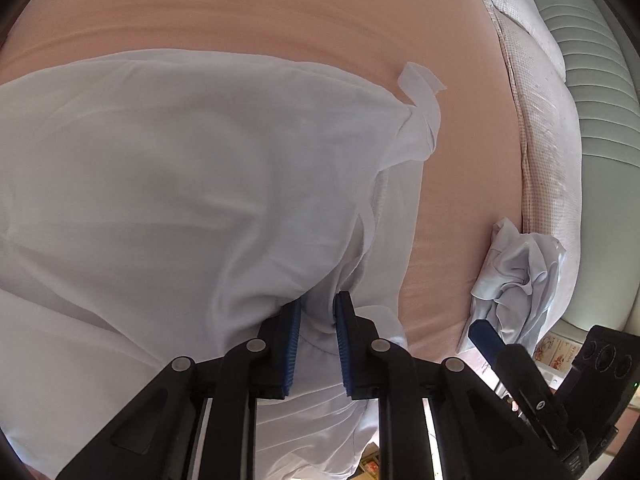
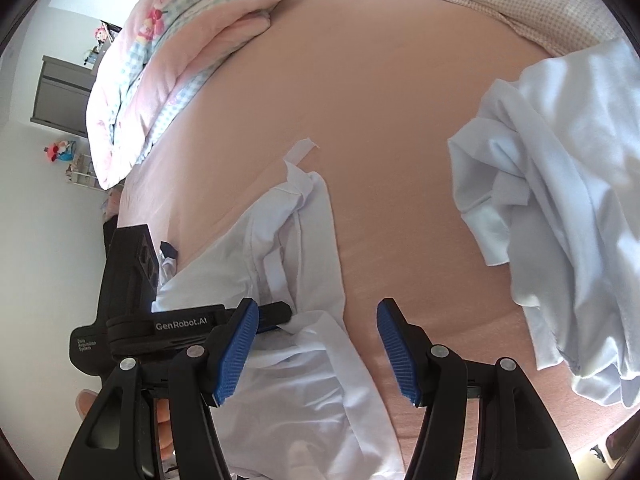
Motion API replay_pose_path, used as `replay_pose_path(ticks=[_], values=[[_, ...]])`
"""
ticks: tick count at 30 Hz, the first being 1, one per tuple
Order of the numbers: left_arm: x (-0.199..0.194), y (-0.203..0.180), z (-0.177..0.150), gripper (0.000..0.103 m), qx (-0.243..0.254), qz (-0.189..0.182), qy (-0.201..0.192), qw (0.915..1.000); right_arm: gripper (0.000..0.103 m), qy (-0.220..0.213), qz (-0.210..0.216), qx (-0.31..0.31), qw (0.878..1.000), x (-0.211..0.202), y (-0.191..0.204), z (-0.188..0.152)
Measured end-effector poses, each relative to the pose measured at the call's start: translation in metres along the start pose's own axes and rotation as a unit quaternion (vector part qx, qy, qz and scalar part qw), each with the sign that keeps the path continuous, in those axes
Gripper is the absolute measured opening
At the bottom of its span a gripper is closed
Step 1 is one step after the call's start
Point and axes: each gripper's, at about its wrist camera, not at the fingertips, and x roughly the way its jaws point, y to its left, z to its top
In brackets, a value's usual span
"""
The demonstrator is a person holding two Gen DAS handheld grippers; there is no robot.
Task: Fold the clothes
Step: 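Grasp the shirt fold again with both grippers close together, then open both grippers and release the folded white shirt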
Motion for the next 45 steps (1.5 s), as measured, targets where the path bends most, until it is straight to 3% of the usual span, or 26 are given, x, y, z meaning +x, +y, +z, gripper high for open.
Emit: replay_pose_path(ticks=[9, 14, 22, 23, 26, 28, 33, 38, 45], values=[[-0.004, 0.007, -0.004, 0.015, 0.005, -0.009, -0.004, 0.9999, 0.061, 0.028, 0.118, 0.014, 0.992, 0.054, 0.029, 0.031], [-0.003, 0.005, -0.004, 0.015, 0.013, -0.008, -0.004, 0.9999, 0.061, 0.045, 0.082, 0.027, 0.995, 0.089, 0.032, 0.046], [-0.003, 0.002, -0.005, 0.015, 0.022, -0.006, -0.007, 0.9997, 0.061, 0.055, 0.09, 0.043, 0.993, 0.121, 0.032, 0.052], [-0.003, 0.002, -0.005, 0.015, 0.022, -0.006, -0.008, 0.9997, 0.059, 0.053, 0.089, 0.044, 0.994, 0.123, 0.032, 0.052], [-0.004, 0.0, -0.006, 0.015, 0.026, -0.003, -0.012, 0.9996, 0.023, 0.043, 0.089, 0.035, 0.995, 0.128, 0.035, 0.051], [-0.005, -0.004, -0.007, 0.015, 0.03, 0.001, -0.016, 0.9994, 0.01, 0.037, 0.077, 0.029, 0.996, 0.129, 0.037, 0.05], [-0.014, -0.015, -0.009, 0.015, 0.041, -0.007, -0.034, 0.9986, 0.008, -0.003, 0.096, 0.017, 0.995, 0.117, 0.045, 0.053], [-0.023, -0.03, -0.005, 0.015, 0.05, -0.045, -0.044, 0.9967, 0.008, -0.037, 0.105, 0.013, 0.994, 0.096, 0.05, 0.068], [-0.024, -0.054, 0.005, 0.015, 0.07, -0.071, -0.045, 0.994, 0.008, -0.061, 0.095, 0.022, 0.993, 0.081, 0.045, 0.091]])
